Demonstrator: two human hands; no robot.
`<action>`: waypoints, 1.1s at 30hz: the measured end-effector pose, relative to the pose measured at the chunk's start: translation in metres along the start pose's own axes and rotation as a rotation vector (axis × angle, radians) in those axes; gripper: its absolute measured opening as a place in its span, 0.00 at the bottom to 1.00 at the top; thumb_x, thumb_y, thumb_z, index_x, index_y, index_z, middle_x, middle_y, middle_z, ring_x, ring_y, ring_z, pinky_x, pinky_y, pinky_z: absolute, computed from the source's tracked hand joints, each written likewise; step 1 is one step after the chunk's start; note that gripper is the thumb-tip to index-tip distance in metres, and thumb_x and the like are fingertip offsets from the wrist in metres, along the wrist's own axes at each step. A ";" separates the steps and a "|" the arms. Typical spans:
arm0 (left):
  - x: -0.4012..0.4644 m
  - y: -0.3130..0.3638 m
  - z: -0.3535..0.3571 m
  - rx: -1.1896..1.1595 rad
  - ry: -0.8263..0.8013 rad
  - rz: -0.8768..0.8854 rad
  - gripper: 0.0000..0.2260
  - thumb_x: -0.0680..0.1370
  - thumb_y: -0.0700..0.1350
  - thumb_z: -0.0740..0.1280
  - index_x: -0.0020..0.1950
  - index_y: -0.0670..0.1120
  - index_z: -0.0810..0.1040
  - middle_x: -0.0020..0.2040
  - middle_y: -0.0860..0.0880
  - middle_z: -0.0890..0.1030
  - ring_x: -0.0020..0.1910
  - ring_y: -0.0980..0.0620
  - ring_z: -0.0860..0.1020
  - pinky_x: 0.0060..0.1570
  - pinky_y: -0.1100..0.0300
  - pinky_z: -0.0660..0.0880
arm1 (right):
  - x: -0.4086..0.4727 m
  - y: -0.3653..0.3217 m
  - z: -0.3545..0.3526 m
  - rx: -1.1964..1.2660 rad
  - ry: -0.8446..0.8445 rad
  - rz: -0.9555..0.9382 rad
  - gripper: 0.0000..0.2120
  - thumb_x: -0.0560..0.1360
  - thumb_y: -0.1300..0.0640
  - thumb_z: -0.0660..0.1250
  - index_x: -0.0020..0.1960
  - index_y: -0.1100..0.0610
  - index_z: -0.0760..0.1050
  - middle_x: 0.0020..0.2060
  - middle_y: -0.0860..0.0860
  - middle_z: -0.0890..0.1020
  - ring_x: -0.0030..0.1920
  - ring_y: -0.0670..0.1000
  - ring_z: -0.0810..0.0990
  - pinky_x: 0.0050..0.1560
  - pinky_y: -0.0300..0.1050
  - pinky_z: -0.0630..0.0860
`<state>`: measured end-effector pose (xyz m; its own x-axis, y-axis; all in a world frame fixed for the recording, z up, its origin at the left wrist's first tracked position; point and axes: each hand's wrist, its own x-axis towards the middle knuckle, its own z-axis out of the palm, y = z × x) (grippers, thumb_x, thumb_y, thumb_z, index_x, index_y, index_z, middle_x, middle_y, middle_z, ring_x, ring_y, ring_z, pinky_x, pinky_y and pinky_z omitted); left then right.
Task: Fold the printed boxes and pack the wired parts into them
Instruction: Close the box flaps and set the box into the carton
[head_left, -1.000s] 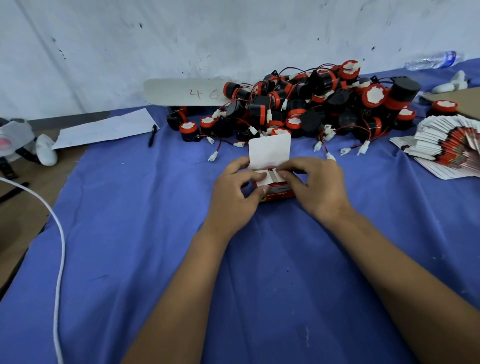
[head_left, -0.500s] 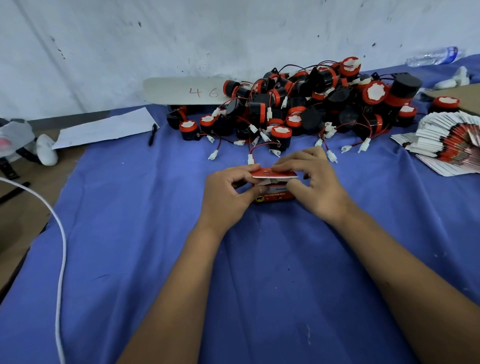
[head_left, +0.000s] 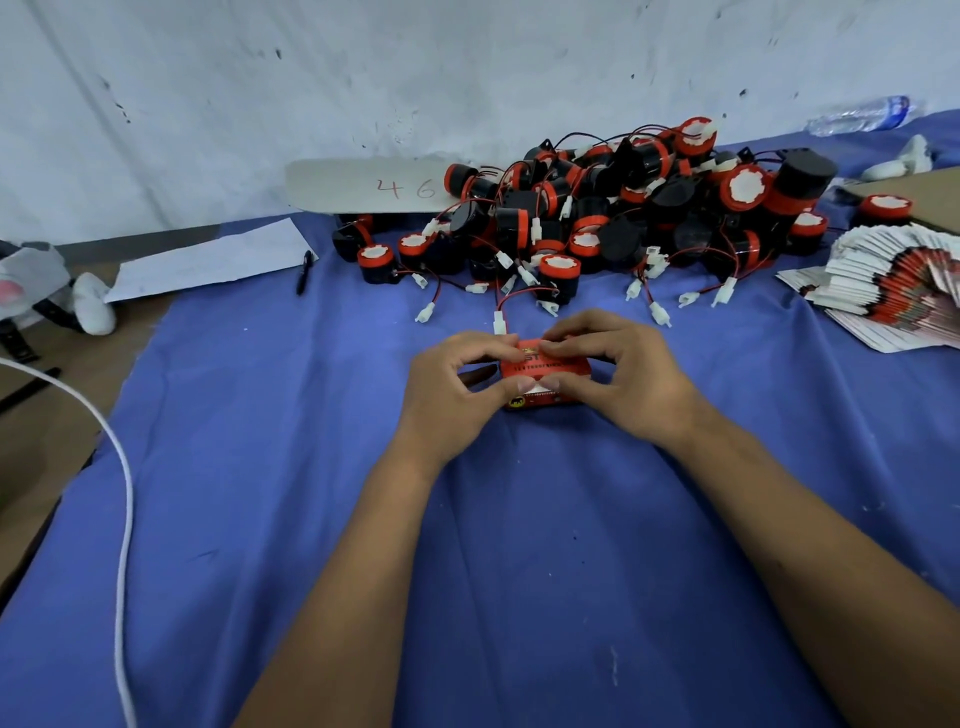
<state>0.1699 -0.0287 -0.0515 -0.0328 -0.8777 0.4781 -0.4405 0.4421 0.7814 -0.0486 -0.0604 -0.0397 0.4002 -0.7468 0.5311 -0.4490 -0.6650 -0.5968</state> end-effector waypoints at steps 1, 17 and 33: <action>0.000 -0.001 0.001 0.012 0.006 0.009 0.10 0.72 0.41 0.80 0.53 0.45 0.88 0.57 0.51 0.86 0.59 0.56 0.83 0.60 0.55 0.80 | 0.000 0.000 0.001 -0.019 0.003 -0.023 0.16 0.72 0.54 0.79 0.57 0.60 0.85 0.55 0.50 0.83 0.57 0.47 0.81 0.60 0.43 0.78; -0.005 0.010 -0.003 -0.001 -0.074 -0.092 0.32 0.69 0.42 0.83 0.70 0.49 0.77 0.64 0.54 0.82 0.63 0.58 0.80 0.61 0.57 0.80 | 0.003 0.000 0.002 -0.096 -0.044 -0.031 0.16 0.74 0.46 0.75 0.60 0.51 0.84 0.56 0.46 0.82 0.58 0.48 0.77 0.52 0.45 0.78; -0.006 0.014 0.003 0.071 -0.056 -0.076 0.35 0.67 0.42 0.84 0.72 0.47 0.75 0.64 0.50 0.82 0.63 0.56 0.80 0.62 0.51 0.80 | 0.001 -0.007 -0.001 -0.069 -0.060 0.009 0.22 0.70 0.40 0.76 0.60 0.50 0.84 0.54 0.45 0.82 0.57 0.49 0.78 0.55 0.51 0.78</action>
<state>0.1616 -0.0183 -0.0446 -0.0459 -0.9179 0.3941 -0.5060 0.3615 0.7831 -0.0465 -0.0565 -0.0348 0.4422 -0.7526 0.4879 -0.5062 -0.6585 -0.5570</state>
